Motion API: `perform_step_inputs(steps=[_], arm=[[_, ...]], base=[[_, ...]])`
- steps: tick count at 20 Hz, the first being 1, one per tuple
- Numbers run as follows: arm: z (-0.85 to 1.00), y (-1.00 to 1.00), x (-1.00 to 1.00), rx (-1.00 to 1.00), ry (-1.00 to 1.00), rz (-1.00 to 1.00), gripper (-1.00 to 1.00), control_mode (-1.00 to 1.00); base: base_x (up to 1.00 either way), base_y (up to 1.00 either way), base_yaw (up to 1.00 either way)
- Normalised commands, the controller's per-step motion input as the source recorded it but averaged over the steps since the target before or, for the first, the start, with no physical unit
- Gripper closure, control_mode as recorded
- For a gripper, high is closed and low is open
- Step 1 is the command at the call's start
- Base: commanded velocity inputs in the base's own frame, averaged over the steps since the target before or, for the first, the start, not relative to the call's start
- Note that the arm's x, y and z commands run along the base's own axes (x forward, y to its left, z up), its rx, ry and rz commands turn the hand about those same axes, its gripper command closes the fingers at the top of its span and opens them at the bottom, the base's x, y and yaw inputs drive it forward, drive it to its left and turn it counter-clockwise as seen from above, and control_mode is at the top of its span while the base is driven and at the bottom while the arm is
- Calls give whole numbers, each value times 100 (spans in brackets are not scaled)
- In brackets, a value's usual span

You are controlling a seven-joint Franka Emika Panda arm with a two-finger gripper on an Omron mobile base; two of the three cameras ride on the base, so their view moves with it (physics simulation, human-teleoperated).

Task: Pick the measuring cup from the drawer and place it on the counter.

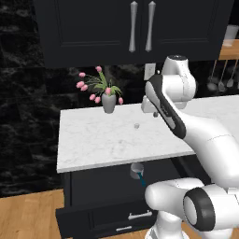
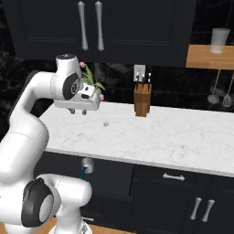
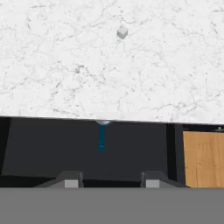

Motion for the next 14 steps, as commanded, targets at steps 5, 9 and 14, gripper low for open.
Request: perform_step_inputs(steps=[5, 9, 14], arm=[[0, -1, -38, -1, -2, 2, -100, -100], [0, 0, -59, 0, -3, 8, -100, -100], [0, -12, -43, 0, -2, 3, -100, 100]], base=[[0, 0, 0], [0, 0, 0], [-29, -18, 0]])
